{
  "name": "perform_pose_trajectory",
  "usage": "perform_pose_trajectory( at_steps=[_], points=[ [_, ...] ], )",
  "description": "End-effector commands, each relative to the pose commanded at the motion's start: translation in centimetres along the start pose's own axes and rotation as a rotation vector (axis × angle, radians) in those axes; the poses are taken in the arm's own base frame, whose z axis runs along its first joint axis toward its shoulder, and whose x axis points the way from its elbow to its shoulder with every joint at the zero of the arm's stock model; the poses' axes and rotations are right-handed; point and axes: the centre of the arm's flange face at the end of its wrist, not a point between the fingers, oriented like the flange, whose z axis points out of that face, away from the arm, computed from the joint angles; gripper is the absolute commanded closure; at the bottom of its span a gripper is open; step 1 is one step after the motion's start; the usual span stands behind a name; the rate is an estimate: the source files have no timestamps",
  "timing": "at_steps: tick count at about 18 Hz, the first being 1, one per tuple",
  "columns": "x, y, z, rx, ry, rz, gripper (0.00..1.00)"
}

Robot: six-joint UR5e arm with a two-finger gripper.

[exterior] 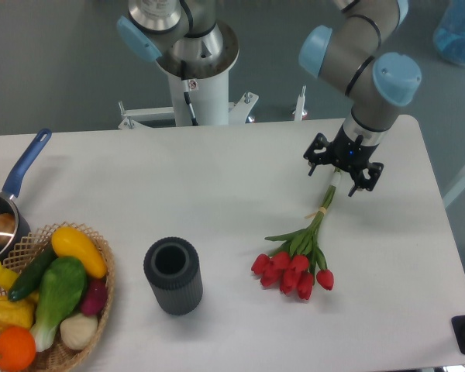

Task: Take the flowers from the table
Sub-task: 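Move the open gripper toward the tulip stems and lower it, then lower the gripper around the stems just above the red blooms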

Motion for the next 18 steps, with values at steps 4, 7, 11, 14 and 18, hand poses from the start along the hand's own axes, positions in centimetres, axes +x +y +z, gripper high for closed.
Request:
perform_pose_trajectory(
  at_steps=[4, 7, 11, 14, 18],
  points=[
    [0.1, -0.6, 1.3, -0.006, 0.020, 0.008, 0.00],
    [0.1, -1.2, 1.8, 0.012, 0.017, 0.005, 0.00],
    [-0.2, -1.7, 2.2, 0.039, 0.005, 0.013, 0.00],
    [-0.7, -2.3, 3.1, 0.074, 0.005, 0.022, 0.00],
    [-0.7, -2.7, 3.6, 0.071, 0.009, 0.032, 0.00]
  ],
)
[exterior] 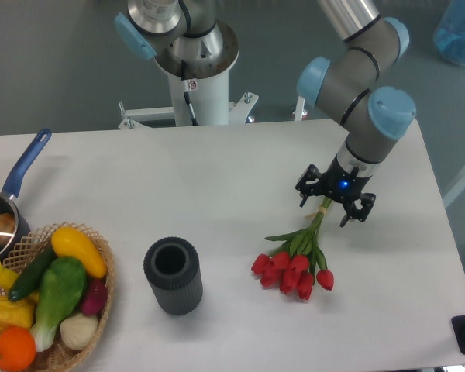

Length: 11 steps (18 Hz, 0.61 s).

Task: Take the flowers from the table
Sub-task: 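Lower the gripper around the stems just above the red blooms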

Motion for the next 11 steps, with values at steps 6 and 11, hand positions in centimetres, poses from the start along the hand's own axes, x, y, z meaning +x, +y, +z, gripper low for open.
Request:
perform_pose_trajectory(
  at_steps=[6, 11],
  points=[
    [-0.3, 0.0, 0.7, -0.004, 0.002, 0.002, 0.00],
    [-0.2, -0.3, 1.2, -0.004, 0.001, 0.004, 0.00]
  ],
)
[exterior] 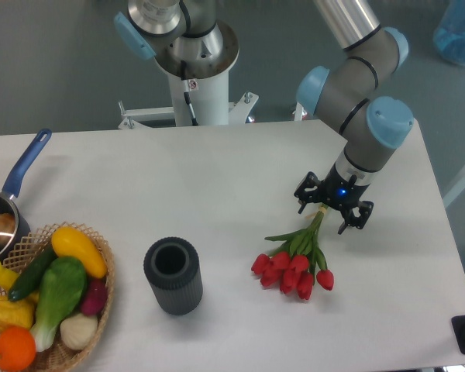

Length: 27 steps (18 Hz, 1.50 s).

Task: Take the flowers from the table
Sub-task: 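Lower the gripper around the stems just above the red blooms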

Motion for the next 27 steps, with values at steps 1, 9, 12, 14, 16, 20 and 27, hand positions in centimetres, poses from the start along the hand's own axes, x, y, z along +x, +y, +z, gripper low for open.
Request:
perform_pose_trajectory(
  at_steps=[1, 9, 12, 14, 16, 20, 27],
  points=[
    [0.1, -0.1, 0.0, 0.000, 0.000, -0.003, 0.00],
    [-0.2, -0.2, 0.0, 0.001, -0.007, -0.009, 0.00],
    [-0.3, -0.1, 0.0, -0.004, -0.013, -0.007, 0.00],
    [-0.3, 0.0, 0.3, -0.043, -0.021, -0.004, 0.00],
    [-0.2, -0.3, 0.3, -0.046, -0.032, -0.012, 0.00],
    [0.5, -0.9, 1.1, -0.052, -0.022, -0.004, 0.00],
    [2.3, -1.4, 2.4, -0.064, 0.007, 0.008, 0.00]
  ],
)
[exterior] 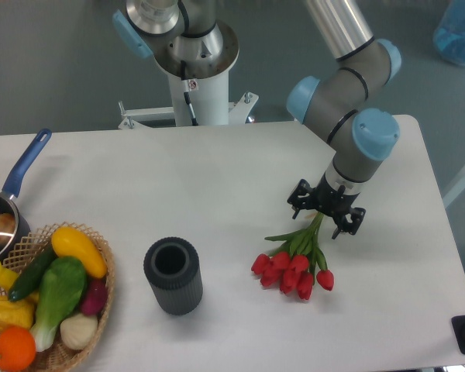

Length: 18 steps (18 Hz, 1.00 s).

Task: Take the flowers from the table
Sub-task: 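Lower the gripper around the stems just above the red blooms, then close the gripper on the tulip stems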

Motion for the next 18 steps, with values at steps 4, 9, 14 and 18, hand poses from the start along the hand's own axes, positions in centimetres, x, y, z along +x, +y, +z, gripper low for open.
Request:
perform_pose_trajectory(
  at_steps=[4, 9, 14, 18],
  points=[
    [-0.2, -0.2, 0.1, 0.000, -0.001, 0.000, 0.00],
    [-0.8, -0.3, 0.2, 0.001, -0.007, 0.002, 0.00],
    [-1.1, -0.4, 0.3, 0.005, -0.017, -0.007, 0.00],
    [-1.3, -0.4, 0.4, 0.005, -0.017, -0.016, 0.00]
  ],
)
